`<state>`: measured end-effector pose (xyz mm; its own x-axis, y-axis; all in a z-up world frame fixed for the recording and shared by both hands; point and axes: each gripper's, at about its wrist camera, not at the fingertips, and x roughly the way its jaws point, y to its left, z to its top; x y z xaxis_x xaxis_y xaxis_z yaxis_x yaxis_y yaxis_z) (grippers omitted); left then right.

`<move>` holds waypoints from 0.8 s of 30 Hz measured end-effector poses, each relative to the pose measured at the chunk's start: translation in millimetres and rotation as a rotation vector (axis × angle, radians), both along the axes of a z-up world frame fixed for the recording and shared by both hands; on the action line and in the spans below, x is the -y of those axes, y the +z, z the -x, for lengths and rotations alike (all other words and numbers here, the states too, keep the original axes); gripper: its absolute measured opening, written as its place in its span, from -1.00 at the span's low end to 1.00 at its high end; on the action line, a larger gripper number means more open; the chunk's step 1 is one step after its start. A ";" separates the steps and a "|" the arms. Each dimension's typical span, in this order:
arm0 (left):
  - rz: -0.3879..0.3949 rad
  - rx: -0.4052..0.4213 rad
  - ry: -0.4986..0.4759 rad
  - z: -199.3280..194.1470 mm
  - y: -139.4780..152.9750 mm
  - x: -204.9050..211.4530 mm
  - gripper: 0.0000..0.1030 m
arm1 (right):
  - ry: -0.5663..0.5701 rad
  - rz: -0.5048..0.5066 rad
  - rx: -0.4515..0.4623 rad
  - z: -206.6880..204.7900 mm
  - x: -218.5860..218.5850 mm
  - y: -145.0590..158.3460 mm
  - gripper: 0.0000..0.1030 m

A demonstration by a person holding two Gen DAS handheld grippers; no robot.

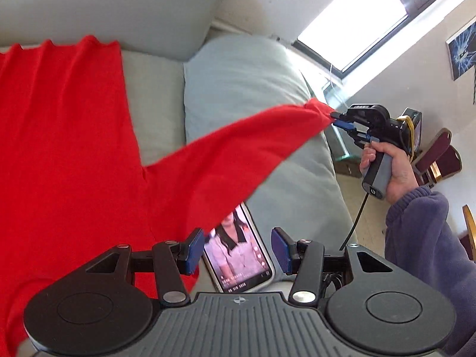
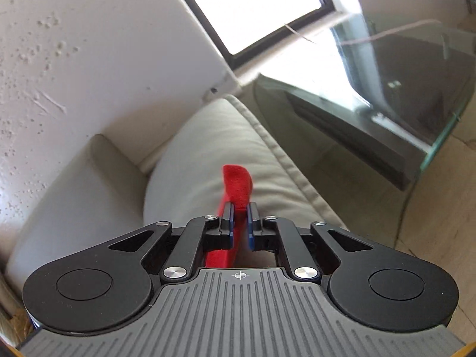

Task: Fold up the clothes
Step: 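Pull the held shirt edge outward with the right gripper and lower it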

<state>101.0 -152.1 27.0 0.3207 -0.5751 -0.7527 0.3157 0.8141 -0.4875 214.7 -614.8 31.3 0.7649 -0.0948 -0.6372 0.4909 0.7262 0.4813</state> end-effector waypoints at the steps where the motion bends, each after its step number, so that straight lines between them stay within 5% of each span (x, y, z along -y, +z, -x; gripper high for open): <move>1: -0.005 -0.023 -0.022 1.4 -5.2 8.8 -0.06 | -0.037 -0.005 -0.016 5.4 8.6 -7.6 -0.62; 4: -0.052 -0.024 -0.082 5.9 -19.3 27.3 -0.06 | -0.117 -0.035 -0.002 28.5 25.0 -15.7 -0.22; 12: -0.272 0.159 -0.224 19.1 -52.0 54.9 -0.23 | -0.059 -0.310 0.062 47.1 36.7 -34.3 -0.14; 21: -0.510 0.355 -0.369 31.6 -87.8 84.5 -0.17 | -0.044 -0.414 0.084 36.4 26.9 -54.4 -0.18; 24: -0.530 0.354 -0.334 22.6 -93.3 85.8 -0.66 | -0.063 -0.436 0.099 27.5 29.9 -61.2 -0.18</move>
